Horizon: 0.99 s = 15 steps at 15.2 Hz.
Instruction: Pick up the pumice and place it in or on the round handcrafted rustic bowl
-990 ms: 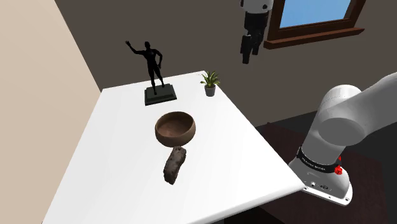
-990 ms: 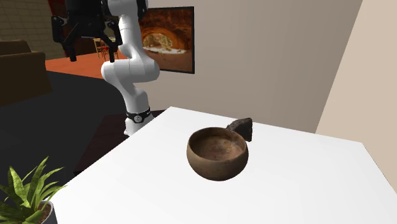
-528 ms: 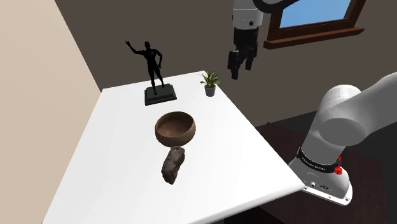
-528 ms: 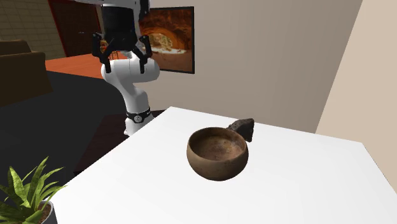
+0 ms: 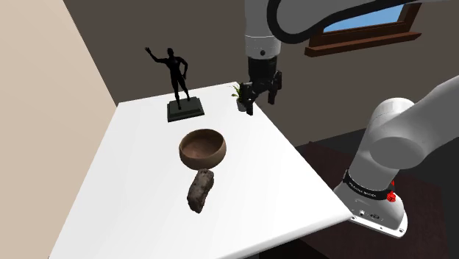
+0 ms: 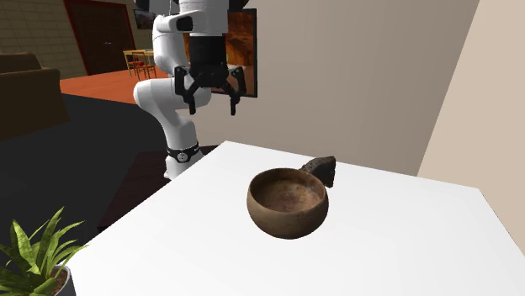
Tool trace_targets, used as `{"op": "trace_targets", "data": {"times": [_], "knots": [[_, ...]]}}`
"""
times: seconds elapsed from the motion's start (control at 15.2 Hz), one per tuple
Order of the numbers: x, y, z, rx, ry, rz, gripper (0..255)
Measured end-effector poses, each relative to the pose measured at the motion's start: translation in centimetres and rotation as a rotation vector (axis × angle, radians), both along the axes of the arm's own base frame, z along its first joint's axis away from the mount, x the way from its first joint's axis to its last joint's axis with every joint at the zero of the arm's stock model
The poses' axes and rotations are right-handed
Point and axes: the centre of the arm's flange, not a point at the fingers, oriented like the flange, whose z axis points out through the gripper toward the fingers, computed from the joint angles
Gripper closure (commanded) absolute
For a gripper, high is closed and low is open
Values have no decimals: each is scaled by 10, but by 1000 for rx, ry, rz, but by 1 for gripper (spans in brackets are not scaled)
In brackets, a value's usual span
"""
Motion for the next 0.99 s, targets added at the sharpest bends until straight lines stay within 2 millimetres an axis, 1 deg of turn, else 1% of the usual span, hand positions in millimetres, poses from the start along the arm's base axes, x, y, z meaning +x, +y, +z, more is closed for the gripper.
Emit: {"op": "trace_targets", "data": {"times": [0.26, 0.33, 0.46, 0.53, 0.66, 0.79, 0.99], "knots": [[9, 45, -21, 19, 9, -80, 0], [14, 55, -27, 23, 12, -100, 0], [22, 77, -33, 32, 15, -140, 0], [27, 91, -37, 38, 18, -159, 0], [32, 110, -48, 47, 23, -198, 0], [46, 131, -57, 57, 27, -238, 0], [59, 164, -73, 71, 34, -297, 0]]}}
